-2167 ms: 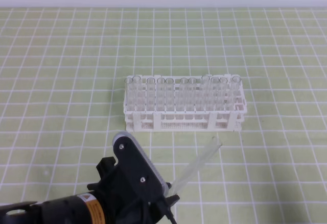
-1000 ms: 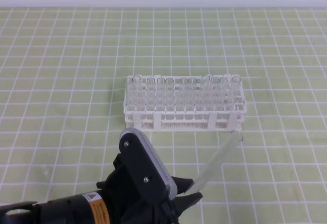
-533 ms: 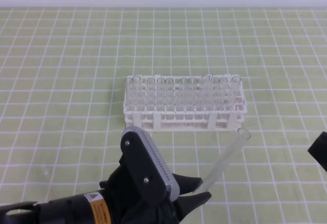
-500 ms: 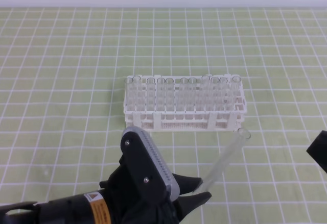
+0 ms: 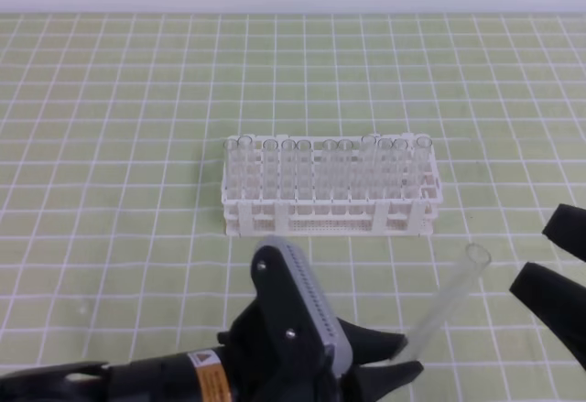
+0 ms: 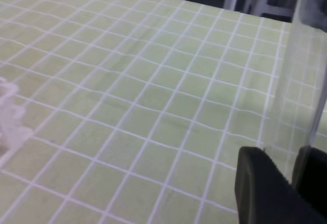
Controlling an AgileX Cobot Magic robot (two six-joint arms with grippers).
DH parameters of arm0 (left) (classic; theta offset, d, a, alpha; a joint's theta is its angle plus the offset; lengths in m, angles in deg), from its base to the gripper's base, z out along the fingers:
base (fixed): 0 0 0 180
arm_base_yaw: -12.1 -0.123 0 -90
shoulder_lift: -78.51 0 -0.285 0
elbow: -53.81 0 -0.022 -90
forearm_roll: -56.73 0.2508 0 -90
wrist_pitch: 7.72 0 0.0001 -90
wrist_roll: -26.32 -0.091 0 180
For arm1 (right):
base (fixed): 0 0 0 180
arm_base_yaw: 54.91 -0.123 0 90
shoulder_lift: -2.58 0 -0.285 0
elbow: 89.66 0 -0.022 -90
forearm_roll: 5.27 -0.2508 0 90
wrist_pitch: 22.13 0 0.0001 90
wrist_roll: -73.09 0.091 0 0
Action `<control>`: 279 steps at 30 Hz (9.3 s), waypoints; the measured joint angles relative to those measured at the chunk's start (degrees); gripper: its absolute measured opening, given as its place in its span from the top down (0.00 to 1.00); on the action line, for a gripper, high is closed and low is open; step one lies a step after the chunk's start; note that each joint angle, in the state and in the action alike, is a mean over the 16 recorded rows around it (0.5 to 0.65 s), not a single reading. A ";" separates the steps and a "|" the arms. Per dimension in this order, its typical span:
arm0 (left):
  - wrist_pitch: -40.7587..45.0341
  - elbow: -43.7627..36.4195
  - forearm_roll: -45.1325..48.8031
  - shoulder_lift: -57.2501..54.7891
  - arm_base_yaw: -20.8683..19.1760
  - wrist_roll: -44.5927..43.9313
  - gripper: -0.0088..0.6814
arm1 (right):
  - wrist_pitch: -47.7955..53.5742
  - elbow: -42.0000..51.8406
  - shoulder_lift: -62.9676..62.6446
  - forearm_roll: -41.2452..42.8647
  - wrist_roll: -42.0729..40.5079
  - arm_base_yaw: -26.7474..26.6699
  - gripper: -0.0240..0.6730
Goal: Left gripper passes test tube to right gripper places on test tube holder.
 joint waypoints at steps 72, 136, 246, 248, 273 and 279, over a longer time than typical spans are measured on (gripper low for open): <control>-17.43 0.63 0.01 -7.47 0.00 -2.83 0.87 | 4.13 -0.18 8.14 2.69 -5.18 -3.66 0.44; -21.52 0.61 -1.08 -7.40 0.00 -2.59 0.86 | 7.38 -0.40 10.34 -1.01 -13.26 -4.22 0.82; 41.91 -12.58 -16.50 57.46 -9.60 -5.06 0.99 | -26.33 -10.32 10.34 21.96 0.13 -4.52 0.82; 41.87 -12.58 -16.47 57.41 -9.60 -5.06 0.99 | -28.76 -11.72 10.35 28.17 7.98 -5.07 0.82; 41.89 -12.59 -16.34 57.33 -9.61 -5.08 0.99 | -74.57 -15.82 35.17 97.31 85.05 -20.82 0.82; 41.94 -12.60 -16.31 57.40 -9.60 -5.07 0.99 | -77.82 -19.14 43.46 99.53 85.23 -22.04 0.82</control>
